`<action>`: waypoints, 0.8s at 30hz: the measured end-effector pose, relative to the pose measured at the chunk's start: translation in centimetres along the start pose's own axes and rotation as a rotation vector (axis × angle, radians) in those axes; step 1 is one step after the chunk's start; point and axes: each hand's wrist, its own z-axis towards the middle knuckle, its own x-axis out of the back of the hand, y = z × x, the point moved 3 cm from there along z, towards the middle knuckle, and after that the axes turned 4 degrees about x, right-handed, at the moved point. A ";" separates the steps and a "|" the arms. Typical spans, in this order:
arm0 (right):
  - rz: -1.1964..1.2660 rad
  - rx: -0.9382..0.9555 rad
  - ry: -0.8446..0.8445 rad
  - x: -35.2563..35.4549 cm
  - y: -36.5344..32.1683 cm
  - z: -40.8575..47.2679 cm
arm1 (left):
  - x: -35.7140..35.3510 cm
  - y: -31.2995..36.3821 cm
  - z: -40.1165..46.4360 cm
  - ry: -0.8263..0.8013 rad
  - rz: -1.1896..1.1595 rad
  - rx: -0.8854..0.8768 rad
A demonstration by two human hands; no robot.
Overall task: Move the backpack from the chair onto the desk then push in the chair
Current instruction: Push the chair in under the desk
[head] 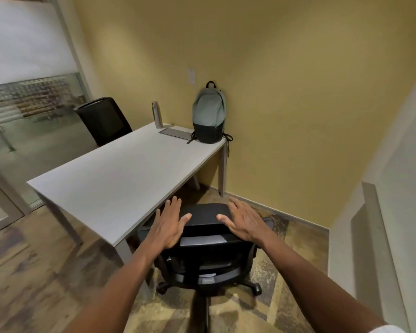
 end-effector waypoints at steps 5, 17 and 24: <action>-0.045 -0.005 -0.277 -1.7 -0.5 -1.2 | -0.6 -2.4 -0.7 -0.169 0.022 -0.036; -0.188 0.078 -0.185 -2.3 -1.5 -0.4 | -0.3 -3.8 0.9 -0.234 0.293 -0.167; -0.225 0.133 -0.121 -2.2 0.8 2.4 | -0.6 -2.9 2.8 -0.179 0.260 -0.121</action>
